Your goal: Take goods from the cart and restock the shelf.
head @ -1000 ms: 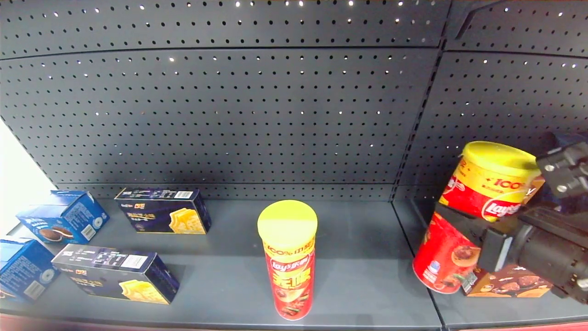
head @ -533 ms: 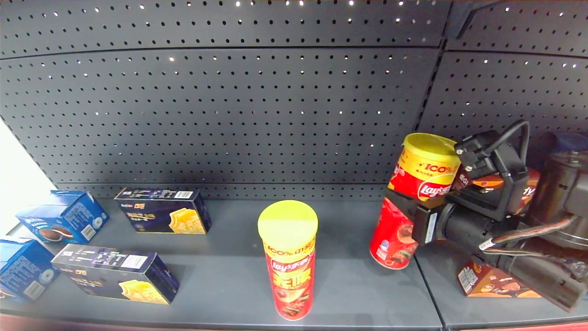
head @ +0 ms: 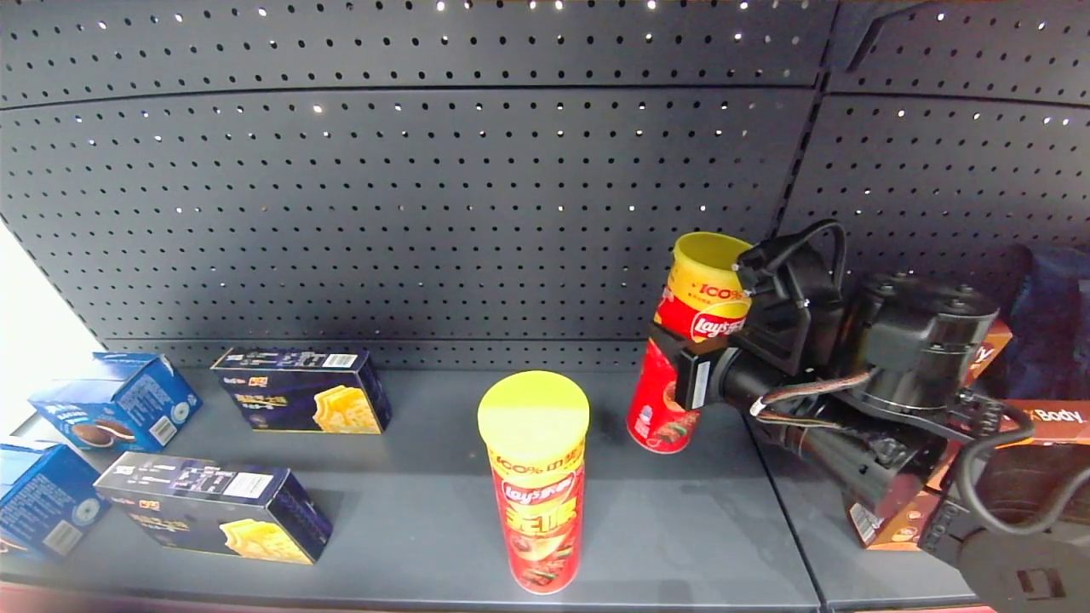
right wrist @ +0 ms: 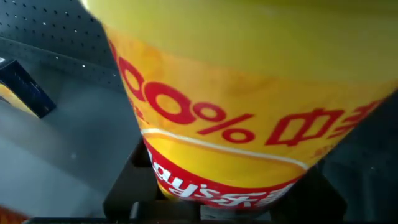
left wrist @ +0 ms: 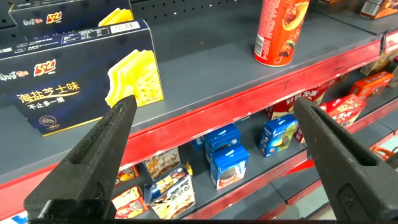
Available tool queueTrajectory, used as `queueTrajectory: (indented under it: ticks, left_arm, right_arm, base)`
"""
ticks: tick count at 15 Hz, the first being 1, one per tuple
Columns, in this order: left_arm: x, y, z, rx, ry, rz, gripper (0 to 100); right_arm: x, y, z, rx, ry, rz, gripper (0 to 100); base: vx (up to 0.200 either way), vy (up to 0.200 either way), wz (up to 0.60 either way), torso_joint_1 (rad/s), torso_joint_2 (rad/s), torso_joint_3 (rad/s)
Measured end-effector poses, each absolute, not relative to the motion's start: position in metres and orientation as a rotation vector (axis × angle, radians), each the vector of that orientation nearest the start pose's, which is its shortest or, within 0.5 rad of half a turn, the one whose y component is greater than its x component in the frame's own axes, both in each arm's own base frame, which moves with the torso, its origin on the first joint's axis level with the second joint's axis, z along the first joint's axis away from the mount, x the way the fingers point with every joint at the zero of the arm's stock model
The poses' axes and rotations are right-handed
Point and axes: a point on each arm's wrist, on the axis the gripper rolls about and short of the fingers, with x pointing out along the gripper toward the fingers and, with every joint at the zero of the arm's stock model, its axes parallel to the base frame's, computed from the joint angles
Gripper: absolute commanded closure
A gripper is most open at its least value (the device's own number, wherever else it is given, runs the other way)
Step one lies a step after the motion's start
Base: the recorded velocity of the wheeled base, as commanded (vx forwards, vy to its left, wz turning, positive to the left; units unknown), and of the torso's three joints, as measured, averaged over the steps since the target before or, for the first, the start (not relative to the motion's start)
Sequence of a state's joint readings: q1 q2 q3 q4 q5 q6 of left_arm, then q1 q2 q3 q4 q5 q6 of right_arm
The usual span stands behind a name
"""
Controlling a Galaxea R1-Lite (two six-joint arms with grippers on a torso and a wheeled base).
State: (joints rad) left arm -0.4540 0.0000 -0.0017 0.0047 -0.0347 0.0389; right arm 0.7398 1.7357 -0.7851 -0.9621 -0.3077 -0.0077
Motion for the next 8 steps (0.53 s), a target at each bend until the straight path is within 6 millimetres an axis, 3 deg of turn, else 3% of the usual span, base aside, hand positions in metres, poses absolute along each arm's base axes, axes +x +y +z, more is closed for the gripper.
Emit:
queueTrajectory:
  ticks: [8]
  left_arm:
    - [-0.021,0.009,0.075,0.038,-0.006,-0.489,0]
  right_arm:
    - [0.264,0.248,0.194,-0.029,0.004,0.466,100]
  base:
    - [0.000,0.000,0.00,0.000,0.00,0.000]
